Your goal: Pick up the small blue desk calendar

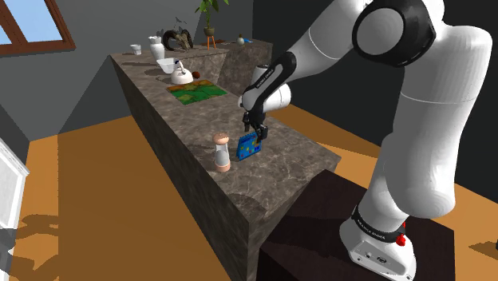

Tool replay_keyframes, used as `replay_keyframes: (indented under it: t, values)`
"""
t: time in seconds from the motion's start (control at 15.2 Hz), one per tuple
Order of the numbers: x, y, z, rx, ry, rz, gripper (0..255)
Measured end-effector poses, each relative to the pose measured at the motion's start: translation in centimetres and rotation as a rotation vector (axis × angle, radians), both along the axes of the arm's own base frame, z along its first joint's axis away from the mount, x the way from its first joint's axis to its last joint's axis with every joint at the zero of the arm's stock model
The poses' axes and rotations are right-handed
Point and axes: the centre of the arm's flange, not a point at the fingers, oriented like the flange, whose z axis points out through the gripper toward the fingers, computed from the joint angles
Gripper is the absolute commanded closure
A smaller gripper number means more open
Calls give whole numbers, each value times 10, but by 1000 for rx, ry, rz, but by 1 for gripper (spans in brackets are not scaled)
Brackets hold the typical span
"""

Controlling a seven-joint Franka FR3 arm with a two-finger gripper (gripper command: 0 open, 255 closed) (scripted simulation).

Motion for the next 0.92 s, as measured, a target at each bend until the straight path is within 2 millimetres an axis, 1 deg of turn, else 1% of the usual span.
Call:
replay_keyframes:
  t: [0.66, 0.92]
  values:
    - [1, -1, -1, 0, -3, -1, 255]
    - [1, 0, 14, 0, 0, 0, 255]
